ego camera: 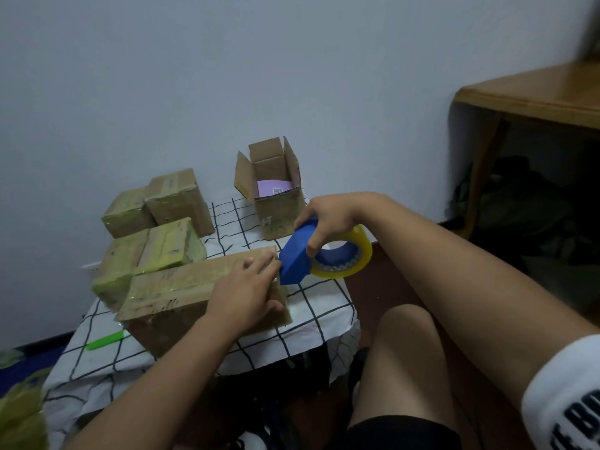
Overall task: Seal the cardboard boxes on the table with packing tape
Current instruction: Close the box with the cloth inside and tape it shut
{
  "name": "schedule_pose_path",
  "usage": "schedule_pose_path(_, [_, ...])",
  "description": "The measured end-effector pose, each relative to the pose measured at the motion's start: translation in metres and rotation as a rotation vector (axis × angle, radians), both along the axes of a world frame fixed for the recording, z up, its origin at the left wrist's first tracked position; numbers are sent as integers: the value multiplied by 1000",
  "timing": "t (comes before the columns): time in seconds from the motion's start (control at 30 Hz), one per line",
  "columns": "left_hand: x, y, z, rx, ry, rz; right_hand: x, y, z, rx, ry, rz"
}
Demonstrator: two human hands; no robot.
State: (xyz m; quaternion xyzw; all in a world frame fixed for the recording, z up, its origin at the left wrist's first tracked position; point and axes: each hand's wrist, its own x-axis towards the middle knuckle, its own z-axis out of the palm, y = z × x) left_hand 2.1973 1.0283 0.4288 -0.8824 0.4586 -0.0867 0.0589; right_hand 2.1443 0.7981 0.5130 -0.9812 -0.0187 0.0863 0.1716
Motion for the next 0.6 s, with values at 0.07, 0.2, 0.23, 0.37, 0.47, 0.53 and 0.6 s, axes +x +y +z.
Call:
schedule_pose_path(0.07, [0, -2, 1, 23, 1, -11, 3, 7, 3, -32, 10, 2])
schedule_pose_path(0.2, [0, -7, 4, 106, 2, -20, 19, 34, -30, -207, 168, 8])
schedule_pose_path(0.23, [0, -7, 6, 127, 1, -30, 20, 37, -41, -187, 180, -11])
schedule_pose_path(0.37, [7, -10, 18, 253, -55, -90, 4, 17, -48, -79, 39, -203])
schedule_pose_path(0.47, [13, -17, 25, 293, -91, -175, -18, 2, -54, 14, -101, -401])
schedule_pose_path(0.53, [18, -21, 28, 331, -75, -215, -26, 2, -67, 189, -226, -545])
schedule_pose_path(0.6, [21, -24, 30, 391, -61, -211, -25, 7, -83, 375, -361, -682])
